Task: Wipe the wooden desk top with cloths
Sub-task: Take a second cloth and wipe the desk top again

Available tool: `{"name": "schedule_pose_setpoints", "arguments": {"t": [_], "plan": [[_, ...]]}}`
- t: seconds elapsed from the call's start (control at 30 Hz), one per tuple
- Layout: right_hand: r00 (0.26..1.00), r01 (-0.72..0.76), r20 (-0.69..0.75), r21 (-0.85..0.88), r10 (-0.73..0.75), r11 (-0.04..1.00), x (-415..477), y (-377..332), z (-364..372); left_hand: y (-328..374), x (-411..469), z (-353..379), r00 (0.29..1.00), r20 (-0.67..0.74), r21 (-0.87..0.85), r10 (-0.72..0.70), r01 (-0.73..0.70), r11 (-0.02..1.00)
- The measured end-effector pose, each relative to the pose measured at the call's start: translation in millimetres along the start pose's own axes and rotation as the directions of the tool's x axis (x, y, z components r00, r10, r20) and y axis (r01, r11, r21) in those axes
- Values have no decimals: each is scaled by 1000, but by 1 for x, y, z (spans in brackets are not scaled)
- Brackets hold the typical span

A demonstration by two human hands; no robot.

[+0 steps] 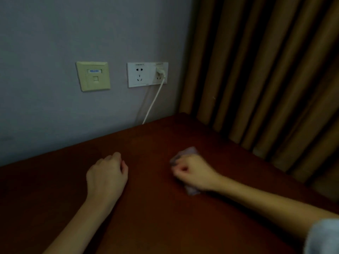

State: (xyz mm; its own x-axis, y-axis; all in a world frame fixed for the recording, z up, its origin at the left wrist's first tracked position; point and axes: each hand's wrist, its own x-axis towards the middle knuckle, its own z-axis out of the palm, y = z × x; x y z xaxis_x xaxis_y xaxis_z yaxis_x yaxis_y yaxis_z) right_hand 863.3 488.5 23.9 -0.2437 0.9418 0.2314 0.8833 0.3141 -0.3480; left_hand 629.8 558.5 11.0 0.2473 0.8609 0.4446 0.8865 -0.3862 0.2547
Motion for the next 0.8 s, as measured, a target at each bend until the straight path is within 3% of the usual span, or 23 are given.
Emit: {"name": "schedule_pose_setpoints", "arguments": {"t": [0.07,0.13,0.27,0.37,0.47,0.57,0.63,0.73,0.8], "plan": [[986,153,68,20,-154,988,24,-42,27,1,0,-1,1000,15,5,-8,8,1000],[987,153,51,42,-155,987,56,-56,39,1,1,-2,1000,17,4,-13,13,1000],[985,-169,-36,9,169,986,97,10,14,-1,1,-1,1000,6,-9,0,0,1000],[844,-520,-173,-39,507,853,61,98,-35,-1,-1,-4,1000,7,-22,-4,4,1000],[708,-674,-247,45,662,738,-23,148,-77,1,-2,-5,1000,9,-37,-9,9,999],[709,-660,-239,110,664,744,-80,128,-79,1,-3,-6,1000,-6,-36,5,-5,999],[763,-603,-226,87,606,793,-90,92,-63,3,-4,-6,1000,-7,-38,10,-11,999],[943,-320,-98,-20,317,947,-76,23,-27,8,-10,-10,1000,7,-44,18,-18,999],[996,-83,14,-82,84,993,-52,-16,-2,16,-21,-16,999,29,-45,23,-21,999]]}}
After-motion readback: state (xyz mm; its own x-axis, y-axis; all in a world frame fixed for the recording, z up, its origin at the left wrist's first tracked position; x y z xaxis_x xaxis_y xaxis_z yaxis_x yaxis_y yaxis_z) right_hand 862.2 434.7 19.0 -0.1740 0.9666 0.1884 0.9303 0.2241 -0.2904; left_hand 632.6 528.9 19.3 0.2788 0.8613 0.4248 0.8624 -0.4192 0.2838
